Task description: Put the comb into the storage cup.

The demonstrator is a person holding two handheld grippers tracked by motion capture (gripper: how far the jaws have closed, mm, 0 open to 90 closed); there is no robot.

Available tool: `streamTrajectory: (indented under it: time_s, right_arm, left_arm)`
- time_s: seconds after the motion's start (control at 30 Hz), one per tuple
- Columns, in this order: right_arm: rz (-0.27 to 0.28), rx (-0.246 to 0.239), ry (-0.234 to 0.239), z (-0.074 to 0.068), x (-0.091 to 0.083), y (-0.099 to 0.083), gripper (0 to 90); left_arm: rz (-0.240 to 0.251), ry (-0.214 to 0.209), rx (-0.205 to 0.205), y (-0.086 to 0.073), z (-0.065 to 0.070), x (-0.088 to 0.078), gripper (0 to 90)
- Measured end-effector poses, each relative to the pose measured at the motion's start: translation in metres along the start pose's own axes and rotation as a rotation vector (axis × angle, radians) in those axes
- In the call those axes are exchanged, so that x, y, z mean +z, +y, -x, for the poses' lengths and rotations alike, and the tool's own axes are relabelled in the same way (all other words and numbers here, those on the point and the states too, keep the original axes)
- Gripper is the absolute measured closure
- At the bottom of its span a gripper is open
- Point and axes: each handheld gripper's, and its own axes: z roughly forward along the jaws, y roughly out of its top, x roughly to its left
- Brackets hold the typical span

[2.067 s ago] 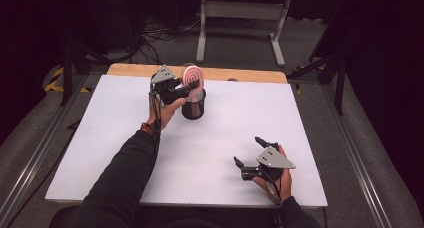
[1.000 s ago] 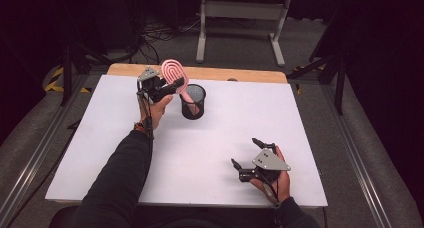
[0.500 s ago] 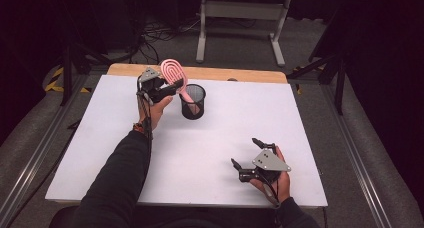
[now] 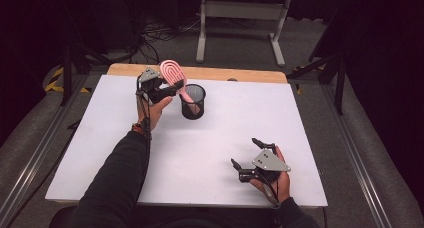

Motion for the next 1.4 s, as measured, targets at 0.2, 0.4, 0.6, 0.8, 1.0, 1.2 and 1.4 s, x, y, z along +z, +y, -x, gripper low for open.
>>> streamTrajectory:
  time_s: [0.2, 0.4, 0.6, 0.8, 1.0, 1.2, 1.4]
  right_arm:
    - [-0.001, 0.000, 0.000, 0.000, 0.000, 0.000, 7.1]
    - [-0.001, -0.001, 0.002, -0.001, 0.000, 0.000, 7.1]
    - [-0.001, -0.002, 0.003, -0.001, 0.000, 0.000, 7.1]
    - [0.000, -0.005, 0.004, -0.001, 0.000, 0.001, 7.1]
    - [-0.001, -0.005, 0.006, -0.002, 0.001, 0.001, 7.1]
    - [-0.002, -0.008, 0.008, -0.003, 0.001, 0.001, 7.1]
    - [-0.003, -0.009, 0.009, -0.003, 0.001, 0.001, 7.1]
  left_arm:
    - [-0.009, 0.016, 0.023, -0.001, 0.000, -0.003, 40.4]
    - [-0.013, 0.010, 0.038, -0.004, -0.001, -0.005, 39.1]
    - [0.006, -0.017, 0.032, -0.005, -0.005, -0.010, 30.8]
    - [0.016, -0.022, 0.031, -0.008, -0.010, -0.016, 27.3]
    - [0.016, -0.012, 0.030, -0.010, -0.012, -0.021, 22.9]
    - [0.009, -0.003, 0.068, -0.010, -0.011, -0.027, 21.1]
    - [0.013, -0.003, 0.093, -0.007, -0.010, -0.032, 19.1]
